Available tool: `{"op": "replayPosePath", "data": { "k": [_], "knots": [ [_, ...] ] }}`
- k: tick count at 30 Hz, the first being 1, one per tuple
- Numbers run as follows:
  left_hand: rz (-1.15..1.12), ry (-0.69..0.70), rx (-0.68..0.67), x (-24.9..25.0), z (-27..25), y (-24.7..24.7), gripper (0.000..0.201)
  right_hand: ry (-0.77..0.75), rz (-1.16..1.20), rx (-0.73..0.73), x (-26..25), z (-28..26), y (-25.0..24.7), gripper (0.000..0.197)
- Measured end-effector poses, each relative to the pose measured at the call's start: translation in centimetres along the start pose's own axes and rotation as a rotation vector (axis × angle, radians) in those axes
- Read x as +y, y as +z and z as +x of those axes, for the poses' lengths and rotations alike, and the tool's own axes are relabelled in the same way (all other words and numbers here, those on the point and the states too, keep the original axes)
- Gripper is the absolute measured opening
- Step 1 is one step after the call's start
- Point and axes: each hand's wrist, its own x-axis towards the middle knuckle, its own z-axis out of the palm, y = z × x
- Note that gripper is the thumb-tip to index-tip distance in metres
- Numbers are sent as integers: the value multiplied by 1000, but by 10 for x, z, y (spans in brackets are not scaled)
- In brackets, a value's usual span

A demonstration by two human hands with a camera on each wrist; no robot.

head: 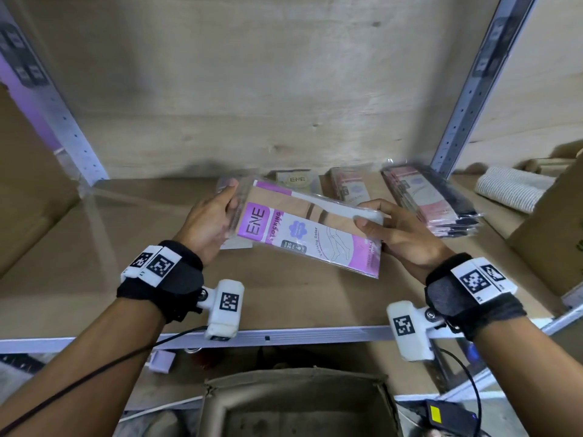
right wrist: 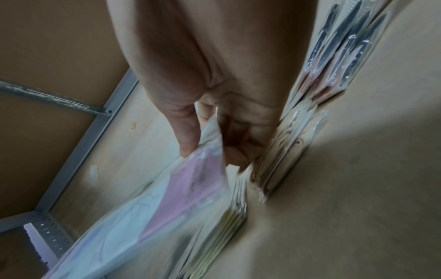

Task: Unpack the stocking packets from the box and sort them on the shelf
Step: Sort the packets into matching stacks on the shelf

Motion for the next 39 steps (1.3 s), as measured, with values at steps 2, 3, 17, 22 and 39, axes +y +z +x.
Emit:
{"op": "replayPosePath", "data": {
  "k": [2, 3, 17, 22, 39],
  "knots": [
    [-70, -39, -19, 1, -2, -1, 56, -1, -3, -6, -1, -1, 1, 29],
    [-109, -53, -49, 1, -2, -2, 54, 1, -8, -9, -1, -1, 1, 30],
    [250, -16, -46, -14, 3, -17, 54, 5, -19, -62, 4, 2, -4, 29],
    [19, -115, -91, -6, 2, -18, 44, -6, -19, -76, -1, 13, 5, 29],
    [-358, -279, -75, -18, 2, -13, 76, 99, 266, -55, 6, -1, 10, 18]
  ]
}}
